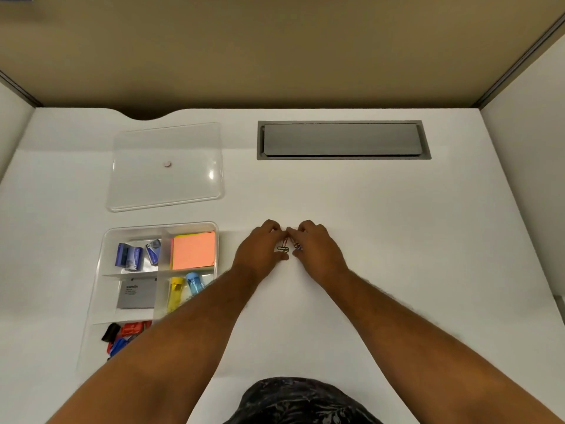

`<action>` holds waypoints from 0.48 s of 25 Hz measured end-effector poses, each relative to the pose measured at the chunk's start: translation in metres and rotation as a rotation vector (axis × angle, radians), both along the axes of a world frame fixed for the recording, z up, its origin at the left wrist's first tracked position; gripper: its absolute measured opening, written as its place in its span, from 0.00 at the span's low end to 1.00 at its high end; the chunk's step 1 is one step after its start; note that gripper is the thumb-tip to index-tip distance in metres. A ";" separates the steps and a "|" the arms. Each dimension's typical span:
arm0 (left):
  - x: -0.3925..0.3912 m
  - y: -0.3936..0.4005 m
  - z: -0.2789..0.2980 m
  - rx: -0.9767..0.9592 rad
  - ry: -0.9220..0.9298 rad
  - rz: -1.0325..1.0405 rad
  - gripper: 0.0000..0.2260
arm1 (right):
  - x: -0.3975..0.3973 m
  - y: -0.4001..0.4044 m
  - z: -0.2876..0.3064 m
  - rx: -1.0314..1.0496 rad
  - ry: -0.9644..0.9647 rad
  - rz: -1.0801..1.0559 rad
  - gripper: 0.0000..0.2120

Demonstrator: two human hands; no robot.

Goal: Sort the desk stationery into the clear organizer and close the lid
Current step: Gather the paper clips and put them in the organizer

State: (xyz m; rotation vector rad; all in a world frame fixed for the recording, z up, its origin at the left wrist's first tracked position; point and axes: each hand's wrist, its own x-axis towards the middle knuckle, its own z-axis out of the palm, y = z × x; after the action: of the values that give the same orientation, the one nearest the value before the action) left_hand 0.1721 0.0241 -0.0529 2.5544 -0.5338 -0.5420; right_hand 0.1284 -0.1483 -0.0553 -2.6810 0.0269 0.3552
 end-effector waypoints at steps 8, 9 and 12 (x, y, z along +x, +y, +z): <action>-0.003 -0.014 -0.004 0.060 -0.067 0.074 0.08 | 0.010 0.008 0.000 -0.109 0.044 0.014 0.08; -0.002 -0.016 -0.002 0.090 -0.076 0.053 0.08 | 0.011 0.010 0.001 -0.113 0.050 0.005 0.08; 0.001 -0.017 0.001 0.151 -0.065 0.011 0.09 | 0.011 0.013 0.001 -0.102 0.071 -0.017 0.07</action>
State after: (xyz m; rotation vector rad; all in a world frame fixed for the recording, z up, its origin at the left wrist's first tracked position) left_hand 0.1731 0.0072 -0.0515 2.7248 -0.5189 -0.5144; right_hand 0.1390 -0.1357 -0.0543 -2.7655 0.0909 0.4547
